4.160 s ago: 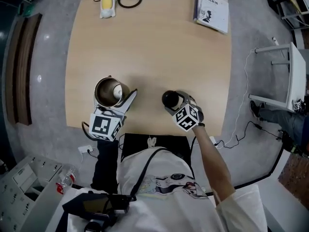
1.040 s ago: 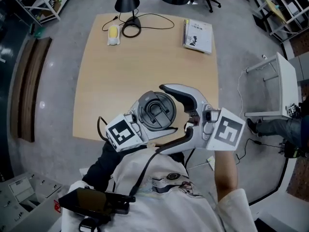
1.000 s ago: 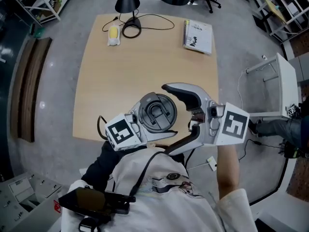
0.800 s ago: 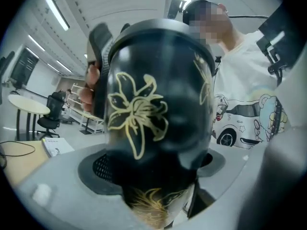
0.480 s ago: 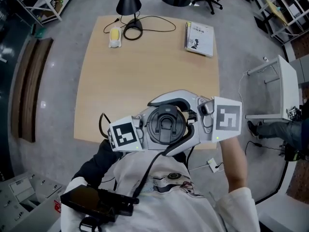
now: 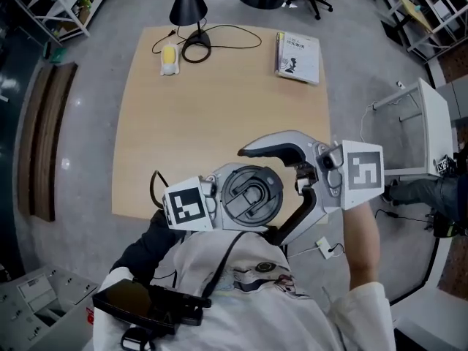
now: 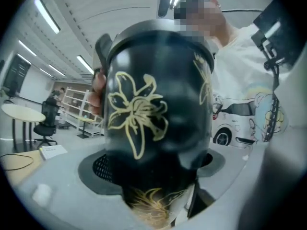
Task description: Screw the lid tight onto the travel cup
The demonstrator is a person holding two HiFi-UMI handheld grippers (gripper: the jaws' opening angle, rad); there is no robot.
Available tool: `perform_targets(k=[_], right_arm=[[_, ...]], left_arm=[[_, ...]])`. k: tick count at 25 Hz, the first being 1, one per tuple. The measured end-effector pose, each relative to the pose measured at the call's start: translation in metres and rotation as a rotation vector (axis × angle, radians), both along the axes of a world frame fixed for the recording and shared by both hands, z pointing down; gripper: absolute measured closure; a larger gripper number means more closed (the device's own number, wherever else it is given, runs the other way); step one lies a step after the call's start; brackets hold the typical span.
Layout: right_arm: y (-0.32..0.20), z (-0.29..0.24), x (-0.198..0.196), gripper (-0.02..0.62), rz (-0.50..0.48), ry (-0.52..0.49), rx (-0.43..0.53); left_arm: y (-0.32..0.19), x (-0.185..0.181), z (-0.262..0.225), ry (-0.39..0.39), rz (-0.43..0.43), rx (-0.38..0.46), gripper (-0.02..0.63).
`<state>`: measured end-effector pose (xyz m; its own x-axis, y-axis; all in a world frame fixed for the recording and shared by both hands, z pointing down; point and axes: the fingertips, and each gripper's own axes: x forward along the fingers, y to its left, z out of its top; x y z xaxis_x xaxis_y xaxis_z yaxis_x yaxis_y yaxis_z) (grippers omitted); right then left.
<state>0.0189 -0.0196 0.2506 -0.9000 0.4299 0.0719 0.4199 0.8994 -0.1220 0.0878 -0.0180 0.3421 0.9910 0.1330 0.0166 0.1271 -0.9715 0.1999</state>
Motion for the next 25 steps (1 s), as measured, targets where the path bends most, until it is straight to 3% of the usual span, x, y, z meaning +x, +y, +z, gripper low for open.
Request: perform_targets(k=[2, 3, 6, 9, 13, 15, 16, 17, 19, 23, 25], right_arm=[[0.013, -0.005, -0.004, 0.034, -0.174, -0.009, 0.014], [0.020, -0.006, -0.006, 0.082, -0.233, -0.007, 0.007], [0.027, -0.008, -0.011, 0.101, -0.247, -0.004, -0.050], [0.010, -0.004, -0.021, 0.103, -0.025, 0.014, -0.039], [-0.034, 0.016, -0.034, 0.103, 0.443, 0.109, 0.122], [-0.040, 0.019, -0.037, 0.103, 0.554, 0.121, 0.131], [-0.036, 0.019, -0.035, 0.098, 0.540, 0.122, 0.109], [-0.029, 0.019, -0.030, 0.036, 0.491, 0.121, 0.075], [-0.015, 0.018, -0.011, 0.005, 0.342, 0.108, -0.004], [0.014, -0.002, 0.004, 0.025, -0.092, 0.012, -0.045], [0.030, -0.005, -0.001, 0.078, -0.232, 0.003, -0.048]], left_arm=[[0.016, 0.006, -0.002, 0.003, 0.091, -0.019, 0.198], [0.022, 0.010, -0.003, 0.004, 0.121, -0.021, 0.198], [0.028, 0.014, -0.004, 0.009, 0.147, -0.046, 0.198], [0.013, 0.011, 0.003, -0.017, 0.053, -0.058, 0.199], [-0.035, -0.001, 0.020, -0.079, -0.202, 0.005, 0.199], [-0.047, -0.005, 0.022, -0.091, -0.268, 0.043, 0.198], [-0.047, -0.004, 0.021, -0.083, -0.269, 0.049, 0.198], [-0.044, -0.003, 0.019, -0.067, -0.250, 0.045, 0.198], [-0.030, 0.000, 0.012, -0.033, -0.164, 0.021, 0.198], [0.012, 0.006, 0.002, -0.003, 0.069, 0.034, 0.198], [0.032, 0.012, 0.000, -0.007, 0.156, 0.048, 0.198]])
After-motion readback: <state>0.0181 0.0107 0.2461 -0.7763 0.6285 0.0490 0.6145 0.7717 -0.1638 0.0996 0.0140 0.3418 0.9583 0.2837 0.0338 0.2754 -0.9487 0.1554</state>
